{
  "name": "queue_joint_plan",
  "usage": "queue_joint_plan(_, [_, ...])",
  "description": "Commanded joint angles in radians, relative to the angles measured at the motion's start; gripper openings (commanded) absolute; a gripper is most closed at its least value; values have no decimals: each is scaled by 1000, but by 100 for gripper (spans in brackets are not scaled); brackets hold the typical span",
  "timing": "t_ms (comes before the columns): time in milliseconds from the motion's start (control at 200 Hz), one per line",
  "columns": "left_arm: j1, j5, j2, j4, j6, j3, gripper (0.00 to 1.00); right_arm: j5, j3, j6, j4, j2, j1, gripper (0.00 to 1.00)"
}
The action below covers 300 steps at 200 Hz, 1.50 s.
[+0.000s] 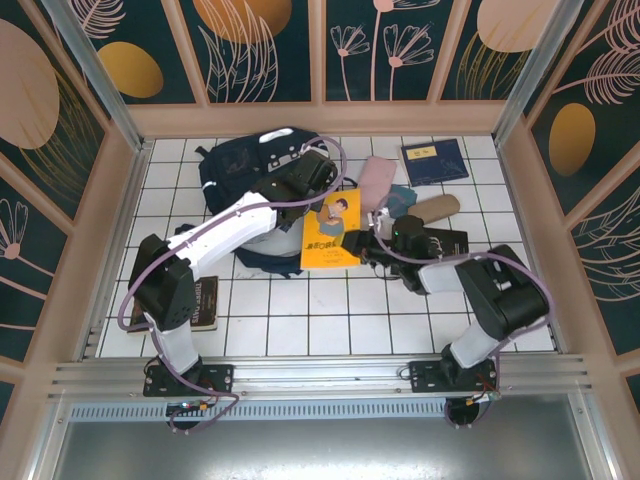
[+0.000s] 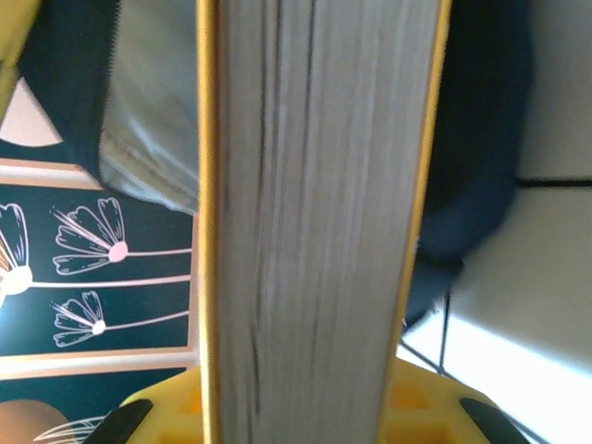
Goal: Pack the student bag
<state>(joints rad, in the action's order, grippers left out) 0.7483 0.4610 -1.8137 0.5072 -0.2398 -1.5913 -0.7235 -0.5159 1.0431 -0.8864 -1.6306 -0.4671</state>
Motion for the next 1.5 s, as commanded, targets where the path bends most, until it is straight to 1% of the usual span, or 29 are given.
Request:
queue_joint_plan(0, [8,-14,43,0,-16,-85,0,42,-126,31,-95,-86,-15,0])
queue_joint_plan(145, [7,-46,42,6,-21,-103,0,101,-307,65,-88,-265,-22,0])
queue_joint_plan(230, [8,-58,44,8,-21,-111,0,112,-444,91,-80,-375,-36,0])
queue_joint_plan(420, [8,-82,44,14,-32,-112,0,180,-758,42,138,-550,-74,0])
queue_joint_plan(495, [7,-85,43,15,-31,-107,0,191,-861,27,210,-607,-97,8])
queue_joint_plan(525, [8,-84,42,15,-30,-105,0,189,-891,28,223,-627,-98,13])
queue_joint_plan(550, [8,-82,42,16,-31,-103,0,183,-910,30,229,-642,-99,21])
queue_joint_plan(581, [8,-79,43,14,-31,-99,0,177,-929,37,238,-656,-100,34])
queue_joint_plan(601, [7,-76,43,12,-31,-97,0,171,-938,42,241,-663,-102,39])
queue_joint_plan(621, [8,-73,44,11,-30,-95,0,165,-941,46,240,-666,-102,42])
queue_joint_plan(666, [6,-68,44,7,-28,-90,0,158,-941,44,237,-667,-106,48])
queue_joint_plan(721, [6,-57,42,3,-27,-90,0,155,-938,30,254,-660,-110,52])
queue_joint_plan(781, [7,-56,42,1,-23,-91,0,160,-924,23,262,-647,-111,60])
queue_joint_plan(821, [6,-56,39,-2,-23,-92,0,160,-908,23,261,-637,-111,63])
queue_joint_plan(931, [6,-47,38,-2,-20,-91,0,161,-844,4,262,-588,-108,65])
queue_joint_plan(1061, [3,-26,38,-5,-17,-80,0,174,-717,-18,245,-505,-92,64])
queue_joint_plan(1271, [-5,-36,33,-16,-18,-64,0,173,-539,-32,218,-383,-87,65])
queue_joint_plan(1371, [-8,-25,27,-25,-18,-45,0,192,-434,-52,214,-291,-85,65])
queue_joint_plan(1386, [-8,-24,26,-27,-17,-42,0,199,-413,-56,218,-273,-60,65])
queue_joint_plan(1496, [-10,-30,9,-39,-24,-17,0,247,-274,-86,249,-132,-27,66])
